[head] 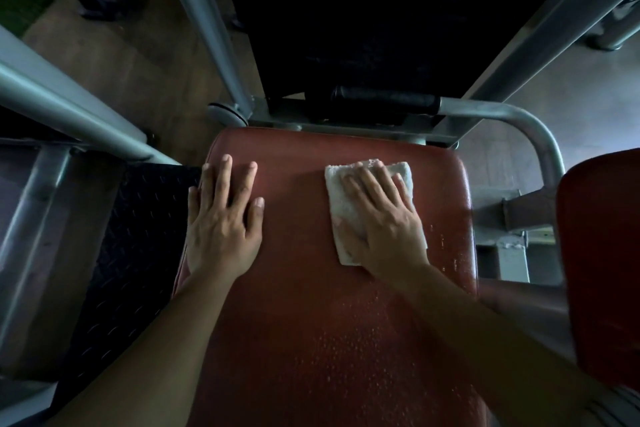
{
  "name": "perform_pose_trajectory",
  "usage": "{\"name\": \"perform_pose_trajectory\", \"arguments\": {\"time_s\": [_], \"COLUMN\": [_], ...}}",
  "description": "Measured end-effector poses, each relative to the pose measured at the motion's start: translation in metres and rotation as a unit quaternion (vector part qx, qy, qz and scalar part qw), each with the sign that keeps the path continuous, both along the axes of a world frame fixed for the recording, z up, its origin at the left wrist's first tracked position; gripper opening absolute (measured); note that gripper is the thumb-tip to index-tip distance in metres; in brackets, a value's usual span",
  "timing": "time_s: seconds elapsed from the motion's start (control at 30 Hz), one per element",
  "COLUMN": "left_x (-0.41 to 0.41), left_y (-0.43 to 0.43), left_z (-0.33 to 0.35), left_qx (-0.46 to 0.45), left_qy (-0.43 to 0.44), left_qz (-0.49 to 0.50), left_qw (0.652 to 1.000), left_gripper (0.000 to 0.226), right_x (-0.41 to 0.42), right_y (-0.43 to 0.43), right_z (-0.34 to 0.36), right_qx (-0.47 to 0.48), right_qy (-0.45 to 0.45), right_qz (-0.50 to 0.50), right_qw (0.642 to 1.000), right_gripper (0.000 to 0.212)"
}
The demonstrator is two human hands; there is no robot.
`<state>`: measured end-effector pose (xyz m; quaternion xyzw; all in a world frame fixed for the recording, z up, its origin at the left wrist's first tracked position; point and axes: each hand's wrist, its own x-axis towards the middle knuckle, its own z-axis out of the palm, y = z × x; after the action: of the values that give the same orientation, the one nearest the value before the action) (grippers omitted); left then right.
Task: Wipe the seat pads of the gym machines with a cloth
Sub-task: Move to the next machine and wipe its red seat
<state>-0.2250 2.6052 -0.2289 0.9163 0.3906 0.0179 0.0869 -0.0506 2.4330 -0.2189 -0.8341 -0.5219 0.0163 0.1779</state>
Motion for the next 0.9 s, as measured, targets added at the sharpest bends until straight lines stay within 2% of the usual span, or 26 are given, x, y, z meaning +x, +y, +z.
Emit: {"name": "perform_pose_trajectory", "arguments": {"time_s": [0.03,0.1,0.2,0.27,0.3,0.37,0.43,0.5,0.53,0.6,0.67,0.73,0.8,0.9], "left_x": [0.000,0.001,0.001,0.002,0.002,0.001,0.001,0.001,0.001,0.002,0.002,0.002,0.003,0.002], "left_y": [0.000,0.000,-0.001,-0.002,-0.002,-0.001,-0.001,-0.001,-0.001,0.000,0.001,0.000,-0.001,-0.003], "left_z": [0.000,0.000,-0.001,-0.001,-0.001,-0.001,0.000,0.000,0.000,0.000,-0.001,-0.003,-0.004,0.000], "left_qx": [0.000,0.000,0.009,0.012,0.011,0.007,0.001,0.000,0.000,0.004,0.013,0.017,0.020,0.020], "left_qy": [-0.002,-0.005,-0.016,-0.013,-0.010,-0.006,-0.009,-0.016,-0.019,-0.024,-0.026,-0.026,-0.021,-0.017], "left_qz": [0.001,0.001,0.001,-0.002,-0.001,0.002,0.002,0.001,0.003,0.001,-0.006,-0.006,-0.004,-0.010], "left_qw": [1.000,1.000,1.000,1.000,1.000,1.000,1.000,1.000,1.000,1.000,1.000,0.999,1.000,1.000], "left_gripper": [0.057,0.057,0.056,0.056,0.057,0.057,0.058,0.058,0.058,0.057,0.056,0.053,0.053,0.057], "right_x": [0.013,0.044,0.077,0.061,0.044,-0.001,-0.035,-0.026,-0.011,0.022,0.043,0.037,0.010,-0.041], "right_y": [-0.002,-0.002,0.005,0.006,0.003,-0.014,-0.041,-0.056,-0.055,-0.040,-0.025,-0.023,-0.039,-0.074], "right_z": [-0.001,-0.003,-0.002,-0.003,-0.003,0.000,0.001,0.001,-0.001,-0.003,-0.001,-0.004,-0.005,-0.002], "right_qx": [-0.003,-0.013,-0.027,-0.038,-0.046,-0.052,-0.057,-0.055,-0.062,-0.058,-0.033,-0.038,-0.065,-0.084], "right_qy": [-0.013,-0.036,0.031,0.047,0.028,-0.006,0.004,0.010,-0.004,-0.017,0.018,0.027,-0.004,-0.008], "right_qz": [-0.017,-0.118,-0.318,-0.382,-0.375,-0.275,-0.156,-0.103,-0.110,-0.195,-0.297,-0.324,-0.268,-0.107], "right_qw": [1.000,0.992,0.947,0.922,0.925,0.960,0.986,0.993,0.992,0.979,0.954,0.945,0.961,0.991], "right_gripper": [0.059,0.058,0.064,0.069,0.069,0.066,0.065,0.064,0.064,0.063,0.064,0.065,0.064,0.065]}}
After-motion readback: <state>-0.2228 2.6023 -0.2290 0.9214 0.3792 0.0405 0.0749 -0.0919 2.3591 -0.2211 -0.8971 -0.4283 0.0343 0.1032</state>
